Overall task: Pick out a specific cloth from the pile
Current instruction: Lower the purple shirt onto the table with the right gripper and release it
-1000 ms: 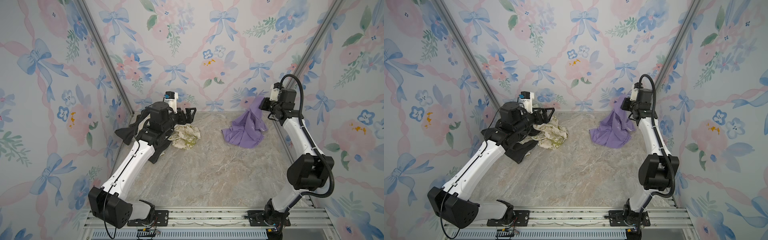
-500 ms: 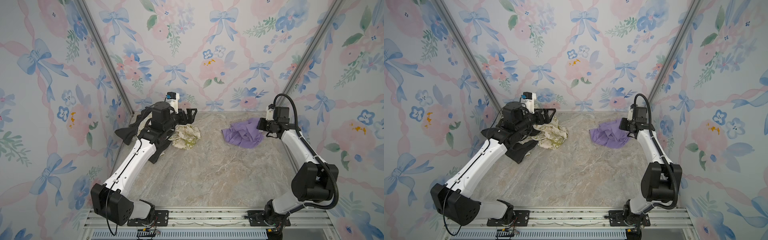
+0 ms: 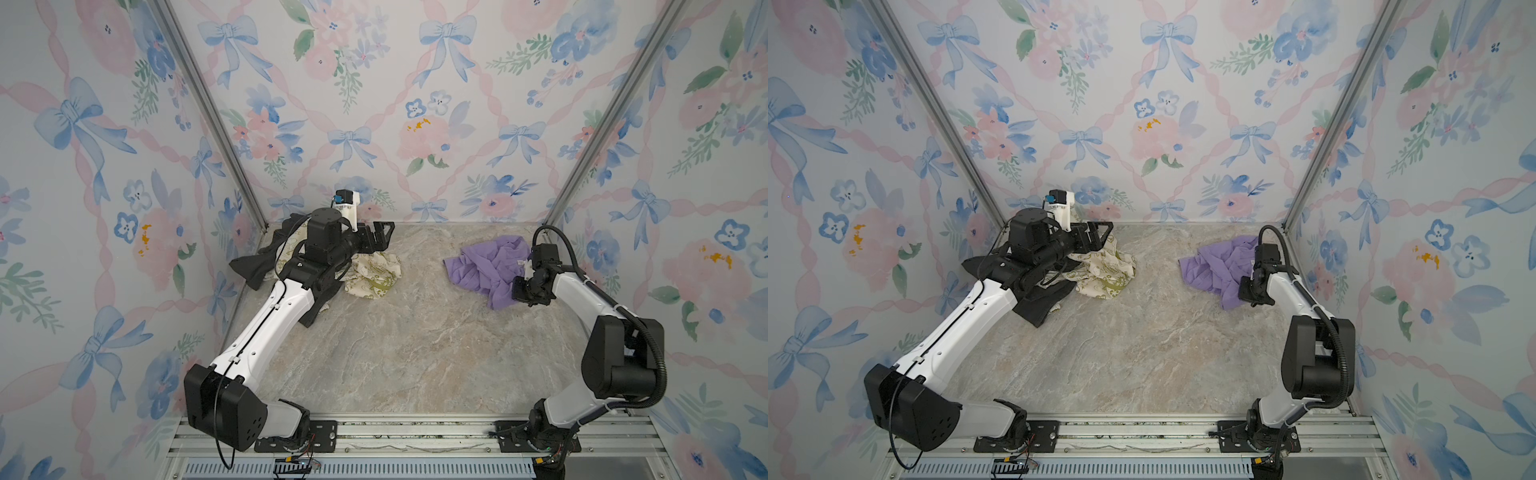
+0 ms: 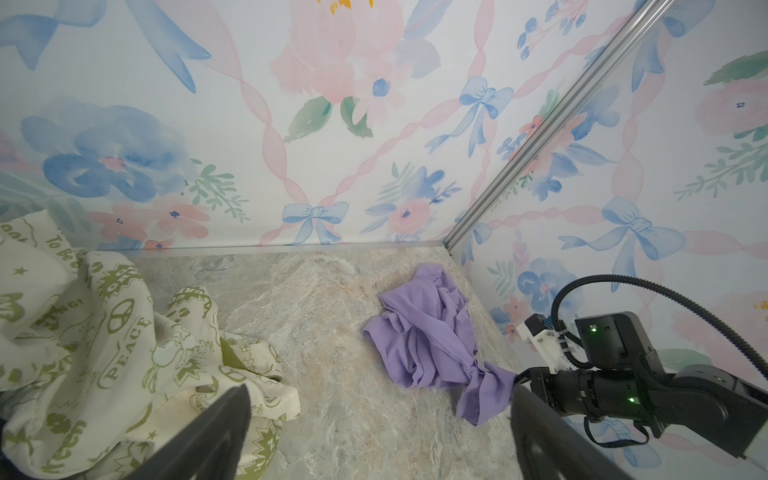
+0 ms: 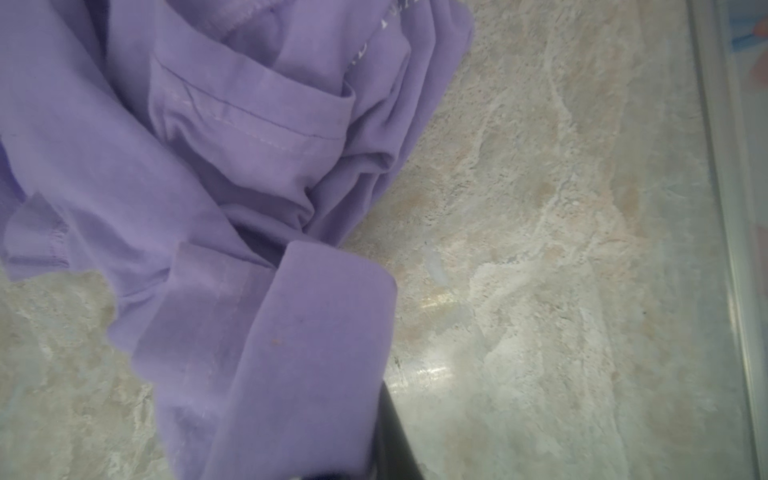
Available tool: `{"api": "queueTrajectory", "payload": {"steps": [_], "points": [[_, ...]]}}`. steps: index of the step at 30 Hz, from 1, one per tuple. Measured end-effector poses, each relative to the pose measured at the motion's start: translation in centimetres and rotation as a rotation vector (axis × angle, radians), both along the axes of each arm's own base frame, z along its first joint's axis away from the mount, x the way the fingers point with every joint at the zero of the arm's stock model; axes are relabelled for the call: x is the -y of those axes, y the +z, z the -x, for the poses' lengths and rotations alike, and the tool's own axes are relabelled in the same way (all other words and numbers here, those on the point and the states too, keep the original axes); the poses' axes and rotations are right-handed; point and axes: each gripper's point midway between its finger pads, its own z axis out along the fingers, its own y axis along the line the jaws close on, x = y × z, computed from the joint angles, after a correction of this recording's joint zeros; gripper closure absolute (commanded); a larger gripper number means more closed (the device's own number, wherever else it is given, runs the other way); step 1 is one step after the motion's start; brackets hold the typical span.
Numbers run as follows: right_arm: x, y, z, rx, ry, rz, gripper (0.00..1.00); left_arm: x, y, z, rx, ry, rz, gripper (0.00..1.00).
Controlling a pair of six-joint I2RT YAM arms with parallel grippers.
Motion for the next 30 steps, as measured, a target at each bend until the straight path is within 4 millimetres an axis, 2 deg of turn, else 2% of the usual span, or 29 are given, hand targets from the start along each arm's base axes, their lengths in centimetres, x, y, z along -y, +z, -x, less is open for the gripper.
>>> {"api": "queueTrajectory", "payload": {"steps": [4, 7, 11, 15, 18, 25, 30], "points": [[0.1, -2.7, 1.1, -0.105, -0.010, 0.003, 0.81, 0.0, -0.1, 0.0, 0.003, 0.000, 0.002, 0.02], [0.2, -4.1, 2.0, -0.169, -0.022, 0.005, 0.68, -0.1, -0.5, 0.2, -0.001, 0.001, 0.000, 0.02], [0.3, -4.5, 2.7, -0.204, -0.036, 0.005, 0.50, -0.6, -0.6, 0.6, 0.001, 0.010, -0.001, 0.02], [0.6, -4.4, 3.1, -0.214, -0.055, 0.020, 0.41, -1.4, -0.4, 0.7, 0.011, 0.031, 0.000, 0.02], [1.2, -2.8, 3.2, -0.164, -0.084, 0.053, 0.33, -1.9, -0.3, 0.7, 0.014, 0.047, -0.001, 0.02], [2.9, 5.5, 3.1, 0.104, -0.152, 0.140, 0.25, -2.8, -0.6, 0.7, 0.013, 0.074, -0.005, 0.02], [3.4, 9.4, 3.0, 0.241, -0.182, 0.160, 0.21, -3.2, -0.6, 0.5, 0.013, 0.086, -0.006, 0.02]]}}
